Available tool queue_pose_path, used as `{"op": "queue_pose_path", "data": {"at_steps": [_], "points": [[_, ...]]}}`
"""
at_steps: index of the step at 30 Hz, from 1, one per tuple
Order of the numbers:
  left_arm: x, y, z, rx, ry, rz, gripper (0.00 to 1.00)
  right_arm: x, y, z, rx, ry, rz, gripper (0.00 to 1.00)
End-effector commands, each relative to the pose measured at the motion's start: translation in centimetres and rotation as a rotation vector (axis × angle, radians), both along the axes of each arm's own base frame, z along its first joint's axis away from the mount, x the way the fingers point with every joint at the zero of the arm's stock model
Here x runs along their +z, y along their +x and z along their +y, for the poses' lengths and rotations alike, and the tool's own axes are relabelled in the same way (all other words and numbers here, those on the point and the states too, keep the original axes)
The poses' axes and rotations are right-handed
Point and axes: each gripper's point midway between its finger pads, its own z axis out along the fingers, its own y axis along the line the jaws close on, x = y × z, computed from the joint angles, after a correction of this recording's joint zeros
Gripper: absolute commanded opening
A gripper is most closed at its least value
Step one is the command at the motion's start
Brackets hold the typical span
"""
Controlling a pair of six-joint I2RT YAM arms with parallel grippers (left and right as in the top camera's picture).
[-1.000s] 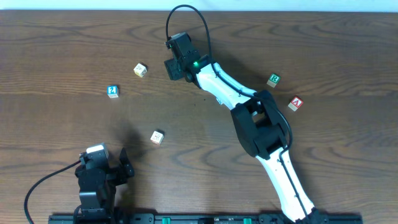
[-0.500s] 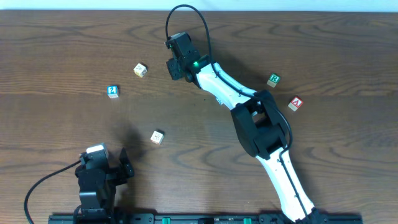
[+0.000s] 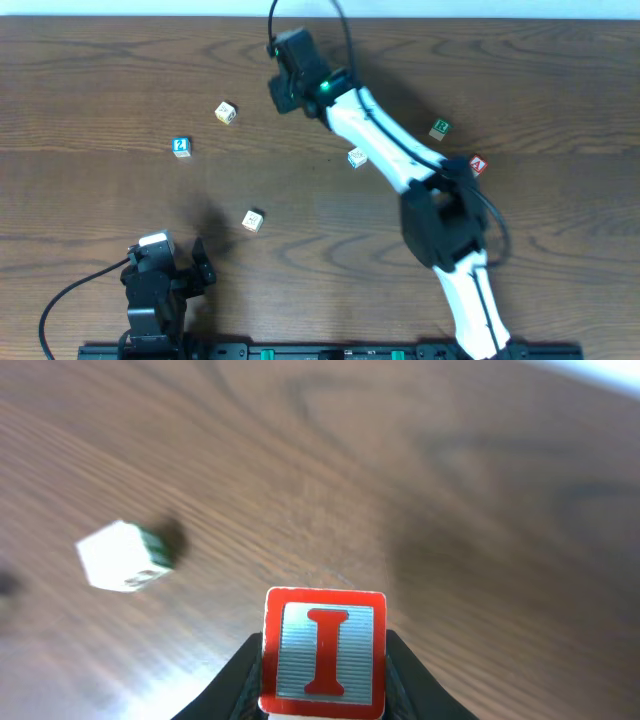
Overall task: Spell out Ai2
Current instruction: 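Lower the right gripper and grasp the red I block, then carry the I block with the right gripper toward table center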
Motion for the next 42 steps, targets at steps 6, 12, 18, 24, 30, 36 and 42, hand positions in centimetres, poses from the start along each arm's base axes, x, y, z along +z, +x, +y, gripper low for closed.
{"op": "queue_pose_path", "data": {"at_steps": [6,12,18,24,30,36,42], "points": [[-0.3,-0.1,0.3,0.011,0.007,0.006,0.95,9.3,-4.6,-5.8,-0.051,0.022,0.031,0.01],[-0.3,-0.1,0.3,0.011,0.007,0.005,0.95,8.8,-7.4,-12.0,-0.135,0.067,-0.03,0.01],[-0.3,-0.1,0.3,0.011,0.007,0.006,0.95,2.7,-9.7,-10.9,-0.184,0.101,-0.002,0.01],[-0.3,-0.1,0.3,0.011,0.007,0.005,0.95,-3.5,-10.2,-9.0,-0.369,0.072,0.091,0.02],[-0.3,-0.1,0.3,0.011,0.007,0.006,0.95,-6.4,-11.2,-8.5,-0.489,0.025,0.103,0.01],[-0.3,-0.1,0.3,0.011,0.007,0.005,0.95,-7.5,-11.9,-8.1,-0.474,0.012,0.141,0.01],[-0.3,-0.1,0.3,0.011,0.007,0.006,0.95,-9.3,-12.5,-7.6,-0.451,0.003,0.191,0.02]]}}
